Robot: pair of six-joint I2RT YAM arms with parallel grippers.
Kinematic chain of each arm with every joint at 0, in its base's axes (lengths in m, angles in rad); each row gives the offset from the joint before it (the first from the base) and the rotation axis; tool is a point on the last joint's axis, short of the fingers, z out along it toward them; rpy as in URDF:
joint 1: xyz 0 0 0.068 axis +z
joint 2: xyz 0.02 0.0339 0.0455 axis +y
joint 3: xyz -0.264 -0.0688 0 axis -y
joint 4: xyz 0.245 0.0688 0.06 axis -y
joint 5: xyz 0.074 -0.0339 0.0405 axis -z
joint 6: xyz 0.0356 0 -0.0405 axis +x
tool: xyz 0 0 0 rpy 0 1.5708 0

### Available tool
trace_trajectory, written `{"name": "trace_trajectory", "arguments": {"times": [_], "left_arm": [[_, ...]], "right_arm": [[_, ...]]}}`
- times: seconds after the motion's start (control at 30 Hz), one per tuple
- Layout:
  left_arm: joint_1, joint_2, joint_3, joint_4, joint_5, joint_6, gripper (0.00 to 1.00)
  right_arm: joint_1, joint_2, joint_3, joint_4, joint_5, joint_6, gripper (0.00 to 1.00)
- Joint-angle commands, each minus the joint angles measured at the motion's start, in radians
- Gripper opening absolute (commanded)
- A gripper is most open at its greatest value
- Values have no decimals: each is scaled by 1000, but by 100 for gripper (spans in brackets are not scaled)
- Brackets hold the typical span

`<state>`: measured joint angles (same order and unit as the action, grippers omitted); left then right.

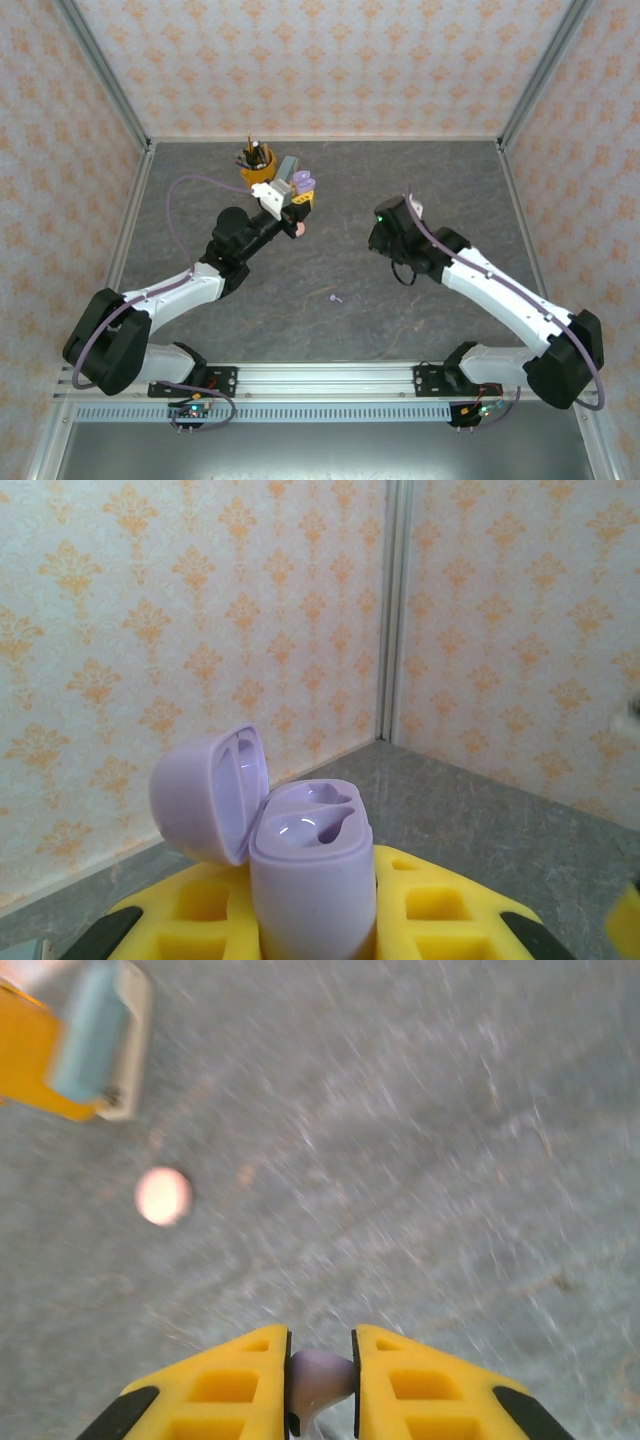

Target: Insert the wireless bluetooth earbuds into the charging case

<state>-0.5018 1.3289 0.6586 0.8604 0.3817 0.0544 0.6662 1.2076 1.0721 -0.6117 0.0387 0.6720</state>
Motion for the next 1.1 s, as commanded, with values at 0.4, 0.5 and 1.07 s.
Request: {"name": "trace_trajectory", "arguments": {"times": [0.4, 0.5, 1.07], "left_arm": [[5, -34, 103, -27, 163, 127, 0], [4, -41, 130, -52, 194, 161, 0], [-4, -29, 220, -122, 269, 260, 0]], "right_arm": [[-28, 12, 326, 205, -75, -268, 20], [-28, 10, 320, 277, -116, -297, 20], [-28, 41, 261, 531, -381, -405, 19]]}}
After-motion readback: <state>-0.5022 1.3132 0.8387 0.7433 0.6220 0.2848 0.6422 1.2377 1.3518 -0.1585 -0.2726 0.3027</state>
